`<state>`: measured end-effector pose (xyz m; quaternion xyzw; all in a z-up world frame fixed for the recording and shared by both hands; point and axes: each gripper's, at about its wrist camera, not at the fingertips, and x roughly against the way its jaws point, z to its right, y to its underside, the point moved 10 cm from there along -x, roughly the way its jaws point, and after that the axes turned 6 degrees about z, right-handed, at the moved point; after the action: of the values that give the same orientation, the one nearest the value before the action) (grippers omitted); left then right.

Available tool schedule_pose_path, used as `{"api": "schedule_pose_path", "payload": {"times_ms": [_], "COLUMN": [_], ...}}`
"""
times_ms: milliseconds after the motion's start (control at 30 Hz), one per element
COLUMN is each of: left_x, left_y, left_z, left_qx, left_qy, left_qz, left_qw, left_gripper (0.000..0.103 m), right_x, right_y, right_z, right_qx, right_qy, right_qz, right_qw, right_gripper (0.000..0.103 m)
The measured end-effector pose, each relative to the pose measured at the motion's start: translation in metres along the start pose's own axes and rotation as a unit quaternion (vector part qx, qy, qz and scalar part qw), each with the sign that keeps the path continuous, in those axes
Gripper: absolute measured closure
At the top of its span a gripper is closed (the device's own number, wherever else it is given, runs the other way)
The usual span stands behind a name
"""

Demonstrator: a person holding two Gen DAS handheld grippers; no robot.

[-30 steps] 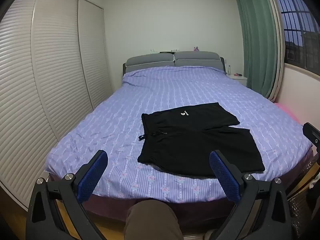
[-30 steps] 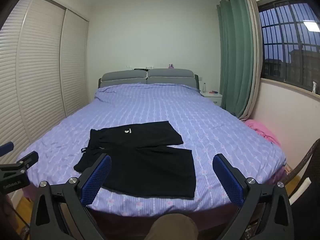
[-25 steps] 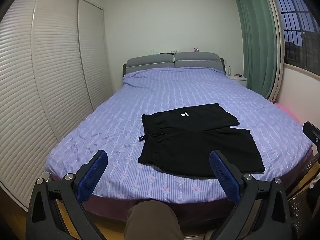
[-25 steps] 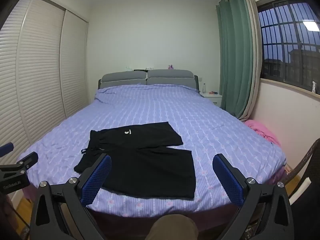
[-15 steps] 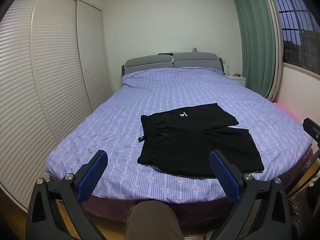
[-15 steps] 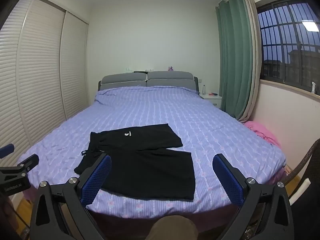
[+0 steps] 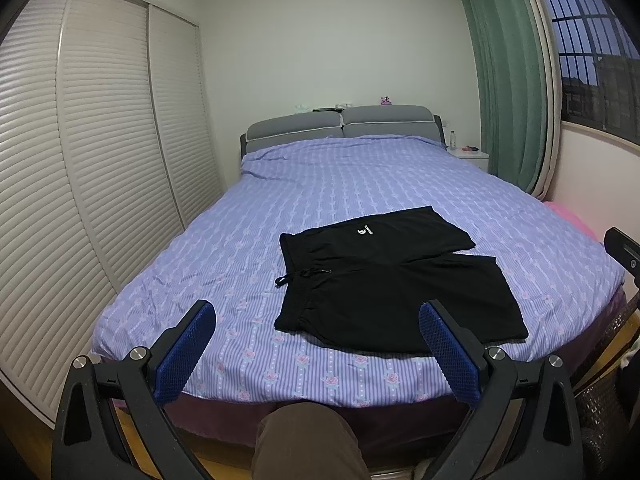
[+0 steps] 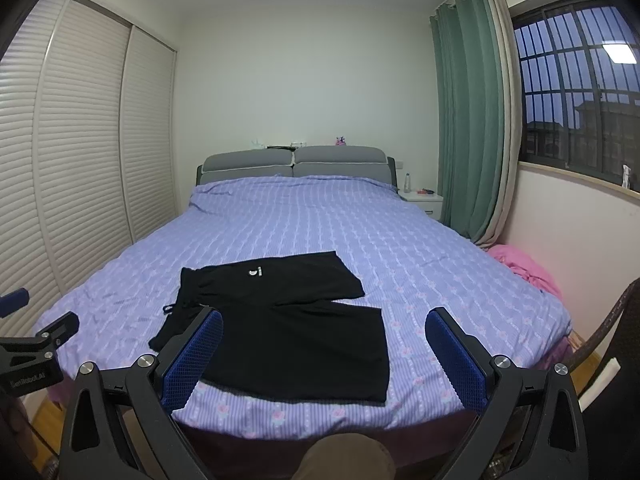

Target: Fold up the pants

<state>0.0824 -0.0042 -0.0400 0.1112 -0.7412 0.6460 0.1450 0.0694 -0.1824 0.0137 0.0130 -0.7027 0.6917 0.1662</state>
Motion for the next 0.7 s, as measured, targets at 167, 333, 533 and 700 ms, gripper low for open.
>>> {"api": "schedule_pose_path", "payload": {"times_ms": [167,333,533,700], "left_x": [-0.0004,-0.0003,-0.0002,0.0001], "left_y": [0.0004,0.0012,0.0014,0.0021], "left_z": [0.0007,0.0004,0.0006,-0.0003], "left_qx": [-0.001,0.0,-0.001,0.0], "left_qy": [-0.001,-0.002,-0.003,-0.003], "left_qz": [0.0,0.0,0.0,0.001], "left_qw": [1.0,1.0,1.0,1.0], "left_gripper": [0.0,0.0,0.0,0.0], "right_x": [0.0018,0.0025,0.0031,0.0031], "right_y": [0.0012,-0.0001,0.0001,-0.0002], "right_z": [0.0015,0.0016,0.0015,0.0011], "right_qx": [0.0,0.001,0.001,0.001], "right_qy": [0.0,0.0,0.001,0.0], "right_qz": [0.002,0.004,0.004,0.004], "right_qw": [1.0,1.0,1.0,1.0], "right_gripper": [0.0,0.0,0.0,0.0]}}
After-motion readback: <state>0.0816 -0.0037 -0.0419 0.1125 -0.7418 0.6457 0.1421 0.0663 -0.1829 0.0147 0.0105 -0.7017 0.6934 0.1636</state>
